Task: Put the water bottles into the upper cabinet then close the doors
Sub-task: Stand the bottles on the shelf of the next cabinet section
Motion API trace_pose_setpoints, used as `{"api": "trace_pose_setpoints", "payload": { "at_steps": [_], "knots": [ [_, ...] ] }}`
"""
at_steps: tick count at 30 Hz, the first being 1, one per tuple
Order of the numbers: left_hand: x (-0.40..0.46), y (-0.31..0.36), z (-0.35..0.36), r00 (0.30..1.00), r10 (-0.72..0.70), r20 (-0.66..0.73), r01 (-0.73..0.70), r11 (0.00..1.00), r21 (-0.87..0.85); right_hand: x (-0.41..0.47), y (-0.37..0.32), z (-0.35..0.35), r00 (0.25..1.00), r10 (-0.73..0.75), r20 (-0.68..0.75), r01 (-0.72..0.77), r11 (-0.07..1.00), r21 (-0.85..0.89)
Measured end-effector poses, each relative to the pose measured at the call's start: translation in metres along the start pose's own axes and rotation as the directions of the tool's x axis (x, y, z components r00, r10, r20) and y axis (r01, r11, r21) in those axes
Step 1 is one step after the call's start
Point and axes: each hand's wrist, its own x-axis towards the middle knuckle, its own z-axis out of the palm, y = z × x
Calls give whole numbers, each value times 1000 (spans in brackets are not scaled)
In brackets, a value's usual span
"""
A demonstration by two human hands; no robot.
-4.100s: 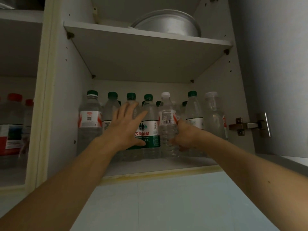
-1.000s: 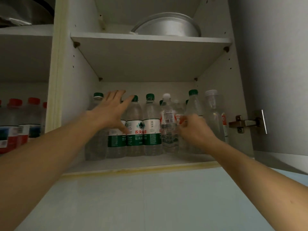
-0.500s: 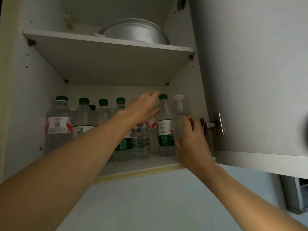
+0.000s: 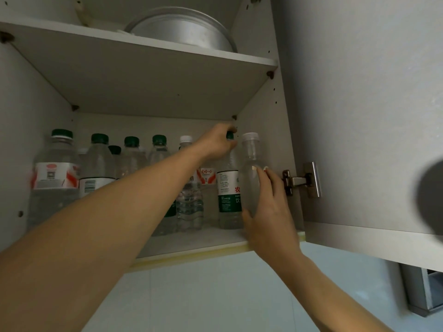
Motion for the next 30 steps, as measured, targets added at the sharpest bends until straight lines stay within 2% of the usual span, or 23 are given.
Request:
{"api": "trace_pose_setpoints", "payload": {
  "at_steps": [2, 6, 12, 21, 27, 30],
  "knots": [
    [5, 3, -5, 1000, -23, -4, 23, 999, 27, 1, 1, 0, 1000, 1, 0, -1, 1000, 9],
    [12, 3, -16, 993, -36, -113, 51, 989, 135, 1, 0, 0, 1000, 3, 9, -3, 1000, 10],
    [11, -3, -18, 992, -25, -125, 58, 962, 268, 0, 1, -1, 1000, -2, 9, 2, 1000, 17],
    [10, -20, -13, 989, -15, -150, 61, 950, 305, 0, 0, -1, 1000, -12, -3, 12, 1000, 11],
    [-7, -28, -10, 995, 33, -97, 0, 946, 325, 0, 4, -1, 999, -32, 1, 32, 999, 15],
    [-28, -36, -5, 987, 160, -13, -129, 838, 529, 0, 2, -1, 999, -32, 18, 32, 999, 33]
  ]
}}
